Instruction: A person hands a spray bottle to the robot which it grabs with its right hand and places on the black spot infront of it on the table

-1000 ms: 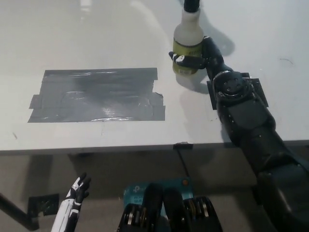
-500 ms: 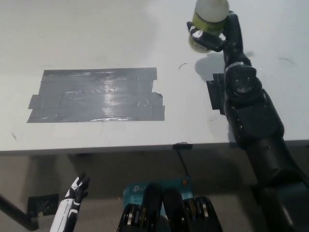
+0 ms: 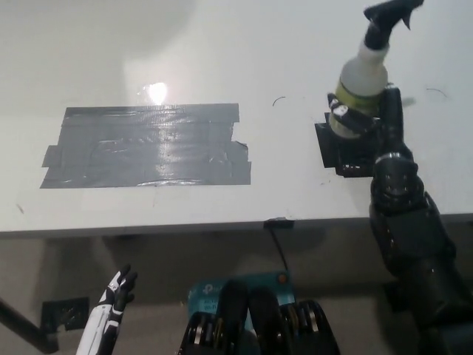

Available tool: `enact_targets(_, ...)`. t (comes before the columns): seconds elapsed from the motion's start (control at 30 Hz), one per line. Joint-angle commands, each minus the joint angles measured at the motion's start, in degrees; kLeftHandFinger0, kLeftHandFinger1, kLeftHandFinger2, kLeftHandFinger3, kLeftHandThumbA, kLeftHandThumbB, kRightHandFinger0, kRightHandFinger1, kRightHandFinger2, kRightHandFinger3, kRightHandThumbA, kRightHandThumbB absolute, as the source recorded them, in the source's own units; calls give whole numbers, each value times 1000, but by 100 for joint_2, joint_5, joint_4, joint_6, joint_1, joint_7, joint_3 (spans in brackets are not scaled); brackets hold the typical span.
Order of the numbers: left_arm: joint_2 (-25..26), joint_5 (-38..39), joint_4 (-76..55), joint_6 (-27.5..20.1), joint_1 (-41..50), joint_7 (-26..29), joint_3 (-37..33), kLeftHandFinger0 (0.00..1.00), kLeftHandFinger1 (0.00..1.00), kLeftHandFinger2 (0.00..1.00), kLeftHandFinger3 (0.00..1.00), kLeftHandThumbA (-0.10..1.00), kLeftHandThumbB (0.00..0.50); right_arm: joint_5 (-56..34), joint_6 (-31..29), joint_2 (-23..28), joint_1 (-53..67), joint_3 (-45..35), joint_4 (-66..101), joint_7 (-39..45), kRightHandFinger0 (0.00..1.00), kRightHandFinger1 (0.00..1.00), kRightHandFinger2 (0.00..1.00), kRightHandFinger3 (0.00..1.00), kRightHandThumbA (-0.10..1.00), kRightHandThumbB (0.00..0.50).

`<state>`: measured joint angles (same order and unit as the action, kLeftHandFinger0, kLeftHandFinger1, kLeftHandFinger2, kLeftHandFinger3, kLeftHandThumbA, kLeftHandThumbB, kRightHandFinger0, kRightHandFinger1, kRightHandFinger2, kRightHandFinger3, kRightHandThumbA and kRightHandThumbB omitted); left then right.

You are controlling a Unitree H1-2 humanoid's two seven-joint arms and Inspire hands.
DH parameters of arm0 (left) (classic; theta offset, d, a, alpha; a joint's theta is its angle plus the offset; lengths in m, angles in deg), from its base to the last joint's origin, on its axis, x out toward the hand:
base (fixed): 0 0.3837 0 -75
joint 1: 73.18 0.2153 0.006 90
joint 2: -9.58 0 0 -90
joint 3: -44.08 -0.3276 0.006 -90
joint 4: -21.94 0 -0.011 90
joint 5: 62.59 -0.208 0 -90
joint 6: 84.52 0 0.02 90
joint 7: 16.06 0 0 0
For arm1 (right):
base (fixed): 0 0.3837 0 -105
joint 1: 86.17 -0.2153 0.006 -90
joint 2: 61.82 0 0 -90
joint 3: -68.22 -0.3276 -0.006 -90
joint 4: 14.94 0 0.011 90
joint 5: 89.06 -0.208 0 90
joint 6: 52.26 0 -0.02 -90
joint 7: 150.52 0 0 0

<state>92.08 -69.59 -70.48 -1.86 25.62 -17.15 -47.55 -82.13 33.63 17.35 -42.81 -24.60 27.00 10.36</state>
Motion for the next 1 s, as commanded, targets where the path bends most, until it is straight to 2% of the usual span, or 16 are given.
enact_targets(0.0, 51, 2, -156, -100, 24, -59, -15, 1000, 1000, 1000, 1000, 1000, 89, -12, -787, 57, -146, -88, 207, -227, 14, 230, 477, 177, 237, 306)
enact_targets(0.03, 46, -12, -150, -111, 33, -43, -14, 1000, 1000, 1000, 1000, 1000, 95, 46, -832, 62, -106, -67, 198, -287, 25, 260, 501, 234, 245, 305)
enact_targets(0.13, 44, -22, -167, -102, 35, -34, -14, 1000, 1000, 1000, 1000, 1000, 85, 138, -816, 74, -106, -44, 136, -417, 57, 286, 518, 275, 288, 310)
enact_targets(0.3, 17, 81, -165, -76, 27, -53, 4, 1000, 1000, 1000, 1000, 1000, 74, 166, -936, 61, -79, -20, 102, -494, 38, 264, 482, 258, 298, 316)
enact_targets(0.33, 18, 51, -163, -80, 23, -41, 0, 1000, 1000, 1000, 1000, 1000, 73, 138, -1018, 41, -47, -15, 131, -456, 16, 250, 467, 251, 262, 316)
enact_targets(0.43, 25, 34, -146, -96, 9, -42, -10, 1000, 1000, 1000, 1000, 1000, 82, 184, -969, -27, 70, 18, 218, -520, 40, 274, 484, 254, 286, 322)
enact_targets(0.53, 30, 1, -135, -113, -7, -40, -24, 1000, 1000, 1000, 1000, 1000, 91, 172, -1020, -89, 190, 30, 300, -515, 42, 255, 433, 191, 256, 324)
enact_targets(0.57, 24, -8, -145, -100, -7, -32, -24, 1000, 1000, 1000, 1000, 1000, 92, 121, -988, -103, 256, 57, 330, -367, 58, 269, 450, 196, 291, 314)
enact_targets(0.6, 18, 13, -150, -87, -23, -34, -17, 1000, 1000, 1000, 1000, 1000, 97, 3, -916, -99, 310, 71, 374, -122, 127, 361, 561, 303, 334, 325)
enact_targets(0.63, 18, 34, -144, -91, -31, -41, -14, 1000, 1000, 1000, 1000, 1000, 89, -51, -874, -66, 353, 127, 395, 109, 367, 641, 828, 605, 390, 352)
enact_targets(0.67, 19, 44, -139, -96, -32, -46, -14, 1000, 1000, 1000, 1000, 1000, 88, -62, -860, -43, 375, 167, 401, 225, 481, 716, 871, 663, 410, 371)
enact_targets(0.7, 20, 50, -138, -93, -32, -50, -14, 1000, 1000, 1000, 1000, 1000, 83, -185, -790, 12, 419, 237, 434, 619, 710, 910, 1000, 944, 441, 413)
enact_targets(0.73, 17, 32, -157, -65, -34, -45, -18, 1000, 1000, 1000, 1000, 1000, 86, -325, -408, 168, 499, 451, 605, 1398, 982, 1000, 1000, 1000, 562, 483)
enact_targets(0.77, 17, 19, -161, -63, -35, -42, -21, 1000, 1000, 1000, 1000, 1000, 85, -350, -286, 291, 544, 625, 652, 1851, 1000, 1000, 1000, 1000, 574, 499)
enact_targets(0.9, 17, -43, -175, -34, -83, -27, -33, 1000, 1000, 1000, 1000, 1000, 83, -179, -239, 557, 604, 916, 582, 2246, 1000, 1000, 1000, 1000, 721, 500)
enact_targets(0.97, 7, 3, -184, -30, -77, -31, -20, 1000, 1000, 1000, 1000, 1000, 76, -254, -177, 609, 639, 949, 616, 2382, 1000, 1000, 1000, 1000, 713, 500)
